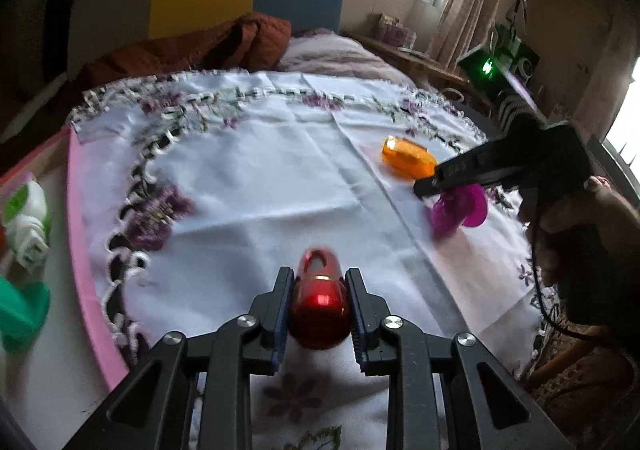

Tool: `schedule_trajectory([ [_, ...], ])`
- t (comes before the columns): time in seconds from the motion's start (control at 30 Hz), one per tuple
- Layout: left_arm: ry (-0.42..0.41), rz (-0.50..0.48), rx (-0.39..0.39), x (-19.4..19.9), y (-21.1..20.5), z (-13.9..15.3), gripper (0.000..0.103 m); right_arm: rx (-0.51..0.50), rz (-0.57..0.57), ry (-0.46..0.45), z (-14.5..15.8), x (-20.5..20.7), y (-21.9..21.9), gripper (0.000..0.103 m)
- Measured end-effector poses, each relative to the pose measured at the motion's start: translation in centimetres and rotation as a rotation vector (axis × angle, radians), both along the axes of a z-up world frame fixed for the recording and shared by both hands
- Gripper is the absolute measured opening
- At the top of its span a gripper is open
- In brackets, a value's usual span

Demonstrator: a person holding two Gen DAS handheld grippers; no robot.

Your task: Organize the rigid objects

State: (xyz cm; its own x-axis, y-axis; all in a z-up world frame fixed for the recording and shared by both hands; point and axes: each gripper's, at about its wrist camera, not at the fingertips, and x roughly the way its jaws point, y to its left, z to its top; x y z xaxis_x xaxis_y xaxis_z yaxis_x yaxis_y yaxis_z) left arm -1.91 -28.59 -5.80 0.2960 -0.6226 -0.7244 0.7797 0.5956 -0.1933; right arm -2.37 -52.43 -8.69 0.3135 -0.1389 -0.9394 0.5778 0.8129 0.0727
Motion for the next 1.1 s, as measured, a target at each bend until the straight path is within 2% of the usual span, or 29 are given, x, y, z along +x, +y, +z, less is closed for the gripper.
schedule_trajectory([
  [0.2,-0.055,0.035,-0.044,-0.3,1.7,2.8,0.026,0.005,-0.005,0.001,-0.2,0.0,0.0,0.008],
  [0.53,-0.058,0.125,-0.085,0.8,6.2,5.4,0.026,-0.062,0.041,0.022,-0.3,0.4,1.0,0.008],
  [0.73,-0.022,0.207,-0.115,2.3,10.6,6.1,0.026,-0.065,0.041,0.023,-0.2,0.4,1.0,0.008],
  [0.83,-0.012,0.258,-0.11,3.2,13.1,6.0,0.026,-0.034,0.022,0.009,-0.1,0.0,0.7,0.008],
  [0.93,-0.005,0.329,-0.101,4.3,16.2,5.5,0.026,0.007,-0.003,-0.01,0.0,-0.3,0.2,0.008],
  [1.1,0.032,0.428,-0.073,5.6,20.3,4.0,0.026,-0.006,0.004,-0.004,-0.1,-0.1,0.1,0.008],
])
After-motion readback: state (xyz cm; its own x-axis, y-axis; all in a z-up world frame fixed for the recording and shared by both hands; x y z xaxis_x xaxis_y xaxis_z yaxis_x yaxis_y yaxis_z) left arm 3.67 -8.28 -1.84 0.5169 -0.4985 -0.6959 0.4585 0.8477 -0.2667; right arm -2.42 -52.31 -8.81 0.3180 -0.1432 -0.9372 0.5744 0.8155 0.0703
